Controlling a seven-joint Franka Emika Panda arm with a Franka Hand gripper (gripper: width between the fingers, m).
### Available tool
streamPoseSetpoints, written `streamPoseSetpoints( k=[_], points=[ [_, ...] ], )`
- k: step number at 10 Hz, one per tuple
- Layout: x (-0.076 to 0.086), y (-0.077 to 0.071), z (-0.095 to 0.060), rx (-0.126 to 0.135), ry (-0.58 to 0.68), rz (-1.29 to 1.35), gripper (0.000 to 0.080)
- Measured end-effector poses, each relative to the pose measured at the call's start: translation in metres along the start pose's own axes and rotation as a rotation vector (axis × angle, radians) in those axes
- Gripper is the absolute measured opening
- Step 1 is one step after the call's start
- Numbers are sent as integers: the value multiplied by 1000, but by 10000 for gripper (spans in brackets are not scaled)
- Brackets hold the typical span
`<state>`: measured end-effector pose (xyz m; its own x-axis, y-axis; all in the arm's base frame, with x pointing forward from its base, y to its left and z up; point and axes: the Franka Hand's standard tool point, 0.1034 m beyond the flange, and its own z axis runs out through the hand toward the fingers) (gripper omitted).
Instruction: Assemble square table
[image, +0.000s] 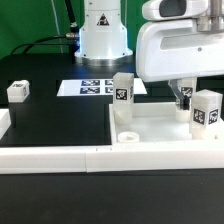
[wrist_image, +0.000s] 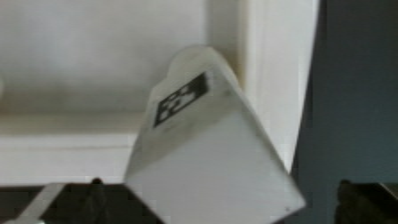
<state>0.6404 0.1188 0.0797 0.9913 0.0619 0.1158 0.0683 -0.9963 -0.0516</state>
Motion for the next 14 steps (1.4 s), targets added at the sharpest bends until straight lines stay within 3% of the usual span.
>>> streamPoseSetpoints(
  k=[3, 5, 6, 10, 11, 12, 13, 14],
  points=[
    [-8, -2, 9, -4, -15, -132, 649],
    [-8, -1, 9, -4, -15, -112, 384],
    [-8, -1, 9, -5, -15, 13, 288],
    [-8, 4, 9, -12, -14, 322, 289],
    [-10, 6, 9, -22, -20, 545, 289],
    [-12, 7, 9, -54, -34, 864, 290],
    [-13, 8, 9, -68, -25, 1049, 291],
    [-11, 10, 9, -50, -15, 1203, 291]
  ],
)
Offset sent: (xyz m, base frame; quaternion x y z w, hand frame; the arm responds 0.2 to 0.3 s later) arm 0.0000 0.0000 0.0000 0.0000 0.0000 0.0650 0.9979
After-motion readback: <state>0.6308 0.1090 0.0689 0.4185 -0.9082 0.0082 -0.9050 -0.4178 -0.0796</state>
